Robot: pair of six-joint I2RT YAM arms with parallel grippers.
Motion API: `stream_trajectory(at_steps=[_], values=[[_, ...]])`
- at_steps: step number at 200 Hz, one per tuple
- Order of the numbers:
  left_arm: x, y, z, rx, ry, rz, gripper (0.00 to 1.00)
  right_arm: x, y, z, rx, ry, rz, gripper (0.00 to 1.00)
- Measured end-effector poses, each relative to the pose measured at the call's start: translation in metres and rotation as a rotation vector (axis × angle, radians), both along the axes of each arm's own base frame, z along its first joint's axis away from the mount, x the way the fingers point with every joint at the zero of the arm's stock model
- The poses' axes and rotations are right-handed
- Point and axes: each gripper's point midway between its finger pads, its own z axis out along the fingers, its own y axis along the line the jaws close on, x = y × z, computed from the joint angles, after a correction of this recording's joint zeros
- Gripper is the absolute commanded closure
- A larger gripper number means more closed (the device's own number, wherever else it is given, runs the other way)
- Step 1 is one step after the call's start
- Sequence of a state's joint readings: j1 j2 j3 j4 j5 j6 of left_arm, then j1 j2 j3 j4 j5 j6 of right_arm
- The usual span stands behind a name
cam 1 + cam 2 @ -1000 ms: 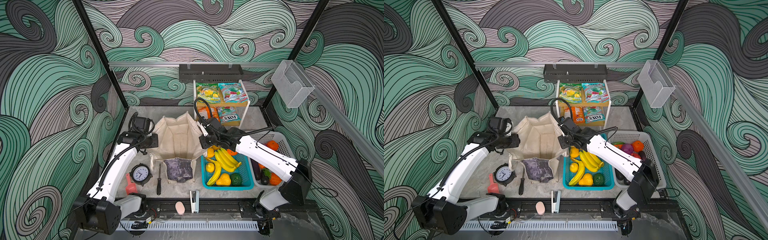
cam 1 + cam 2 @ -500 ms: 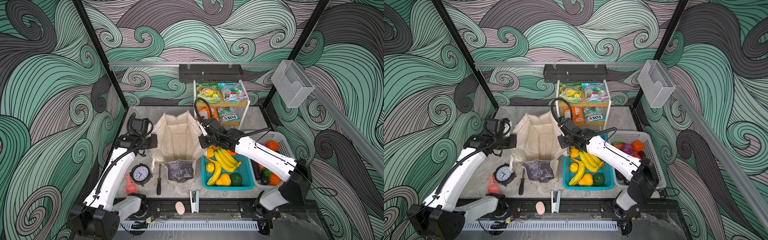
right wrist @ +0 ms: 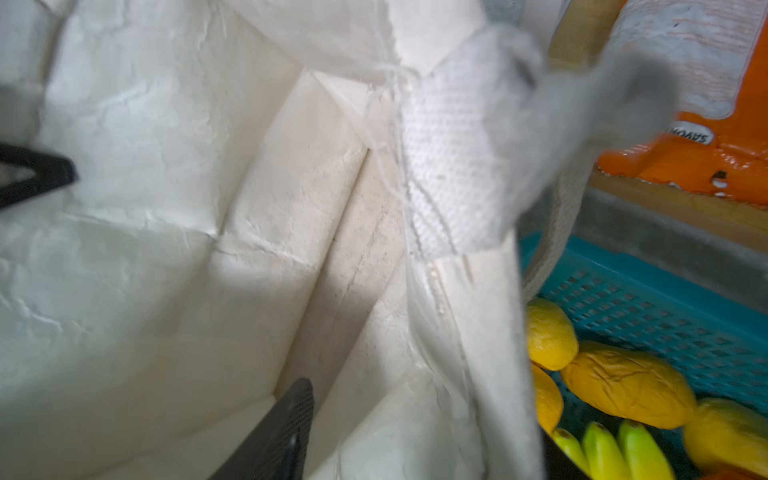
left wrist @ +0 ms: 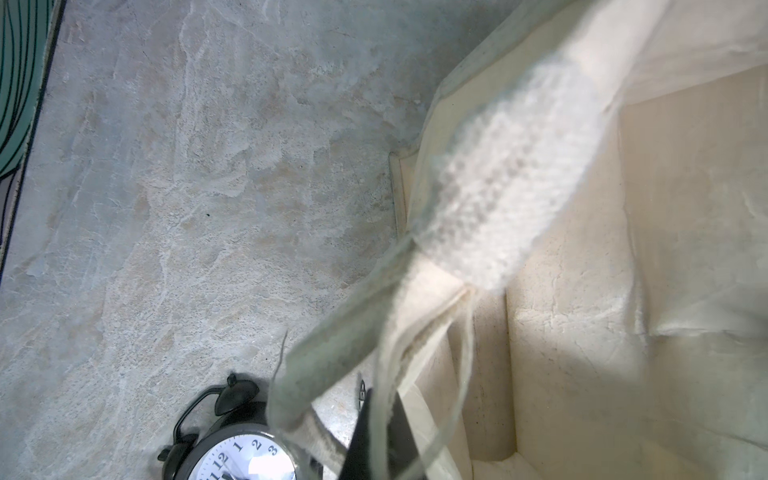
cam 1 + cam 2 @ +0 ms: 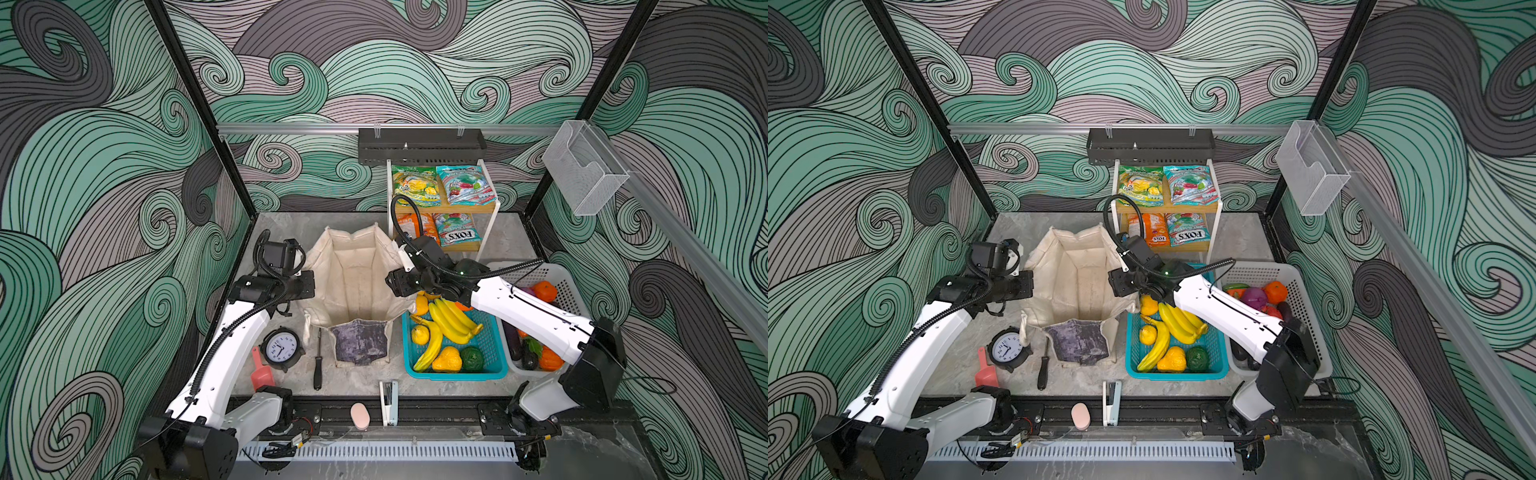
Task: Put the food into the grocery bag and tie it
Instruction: 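Release the bag handle with the right gripper and move it over the teal basket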
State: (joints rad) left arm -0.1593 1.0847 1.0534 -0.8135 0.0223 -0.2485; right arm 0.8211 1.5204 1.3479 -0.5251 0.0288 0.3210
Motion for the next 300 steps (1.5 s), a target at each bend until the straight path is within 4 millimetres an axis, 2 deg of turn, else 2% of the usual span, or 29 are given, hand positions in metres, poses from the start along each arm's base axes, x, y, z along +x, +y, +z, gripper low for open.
stream_trajectory(at_steps=[24,43,67,81,94,116,153,189,248,275,300], values=[[-0.001,-0.001,-0.001,-0.005,-0.009,-0.004,1.00,-0.007,-0.012,0.023,0.044,-0.036,-0.010,0.01],[0.000,-0.001,0.003,-0.008,-0.028,-0.005,1.00,-0.016,-0.029,0.053,0.104,-0.093,-0.022,0.00],[-0.001,-0.001,0.004,-0.010,-0.034,-0.005,1.00,-0.023,-0.070,0.083,0.172,-0.163,-0.083,0.00],[-0.002,-0.001,0.004,-0.011,-0.037,-0.006,1.00,-0.024,-0.096,0.089,0.182,-0.188,-0.135,0.00],[-0.003,-0.001,0.006,-0.012,-0.046,-0.006,1.00,-0.024,-0.118,0.087,0.176,-0.200,-0.185,0.00],[-0.007,0.000,0.010,-0.016,-0.066,-0.007,1.00,-0.025,-0.147,0.068,0.122,-0.185,-0.249,0.00],[-0.008,-0.001,0.009,-0.018,-0.066,-0.012,1.00,-0.017,-0.169,0.021,-0.038,-0.119,-0.321,0.00],[-0.008,-0.002,0.008,-0.018,-0.068,-0.018,1.00,-0.003,-0.183,-0.025,-0.168,-0.025,-0.378,0.01],[-0.010,-0.003,0.009,-0.020,-0.083,-0.030,1.00,0.005,-0.199,-0.086,-0.279,0.077,-0.451,0.07],[-0.011,-0.004,0.010,-0.024,-0.087,-0.041,1.00,0.010,-0.202,-0.106,-0.319,0.099,-0.474,0.10],[-0.011,-0.004,0.009,-0.021,-0.087,-0.047,1.00,0.014,-0.202,-0.117,-0.329,0.105,-0.489,0.12]])
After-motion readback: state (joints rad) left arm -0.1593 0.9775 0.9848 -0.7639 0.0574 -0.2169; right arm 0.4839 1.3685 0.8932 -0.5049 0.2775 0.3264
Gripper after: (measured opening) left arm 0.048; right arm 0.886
